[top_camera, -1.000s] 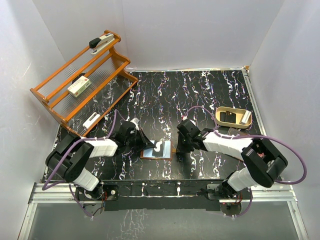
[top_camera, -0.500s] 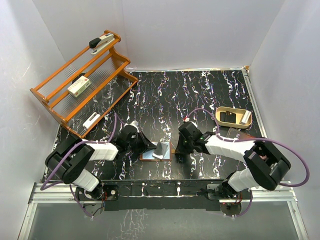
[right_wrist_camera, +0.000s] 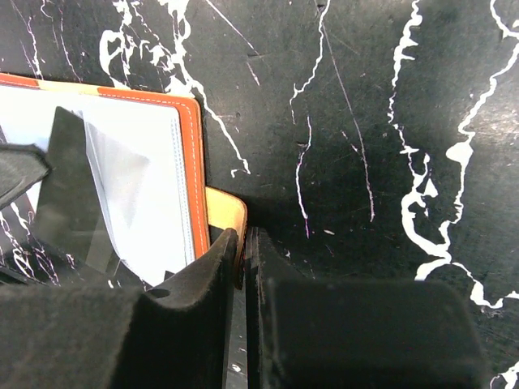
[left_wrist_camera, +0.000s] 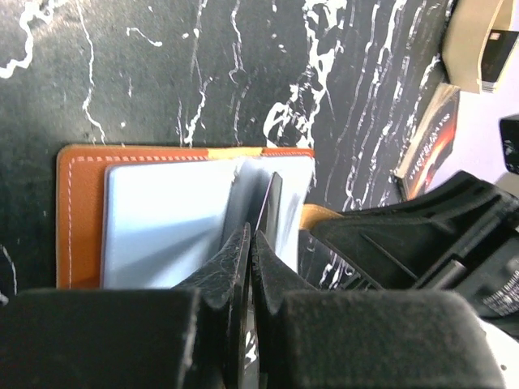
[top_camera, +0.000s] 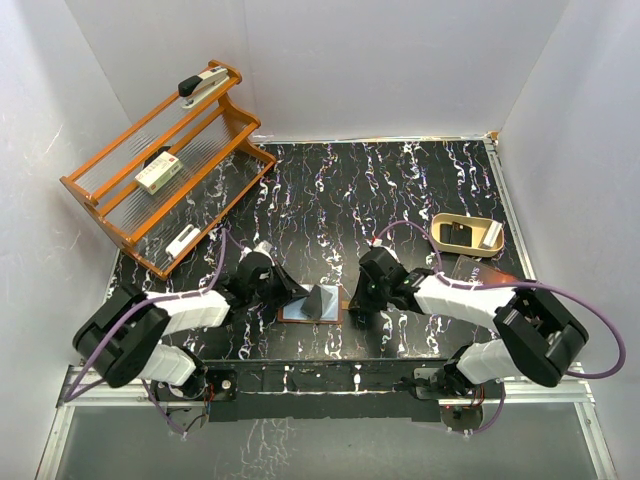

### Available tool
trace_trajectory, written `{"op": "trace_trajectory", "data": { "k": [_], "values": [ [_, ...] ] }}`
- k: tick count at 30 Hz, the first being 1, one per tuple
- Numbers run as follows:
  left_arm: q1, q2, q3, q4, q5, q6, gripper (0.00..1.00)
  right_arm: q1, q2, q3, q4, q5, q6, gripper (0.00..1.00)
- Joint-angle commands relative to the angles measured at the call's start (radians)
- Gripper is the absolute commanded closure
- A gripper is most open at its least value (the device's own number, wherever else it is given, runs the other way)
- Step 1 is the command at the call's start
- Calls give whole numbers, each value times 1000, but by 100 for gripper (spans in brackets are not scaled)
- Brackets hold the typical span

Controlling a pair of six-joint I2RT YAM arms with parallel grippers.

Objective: Put the credit cards into the card holder
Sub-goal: Insert the credit card into the card holder.

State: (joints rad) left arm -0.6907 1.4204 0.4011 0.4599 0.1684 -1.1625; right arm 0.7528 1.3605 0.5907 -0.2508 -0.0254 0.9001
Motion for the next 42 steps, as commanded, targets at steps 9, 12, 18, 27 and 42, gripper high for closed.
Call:
{"op": "trace_trajectory", "data": {
  "k": [9,12,18,27,42],
  "values": [
    [-4,-100,34,-185,49,112,100,7,-82,216,-257,84,-91,66],
    [-4,-81,27,-162,71,113,100,10,-113,227,-199,21,-72,69],
    [-4,-69,7,-104,112,100,100,32,-74,150,13,-79,2,72],
    [-4,-62,-5,-71,132,82,100,88,90,149,105,-79,13,81],
    [-3,-16,-16,6,183,57,96,92,141,78,142,-49,31,86]
  ]
}}
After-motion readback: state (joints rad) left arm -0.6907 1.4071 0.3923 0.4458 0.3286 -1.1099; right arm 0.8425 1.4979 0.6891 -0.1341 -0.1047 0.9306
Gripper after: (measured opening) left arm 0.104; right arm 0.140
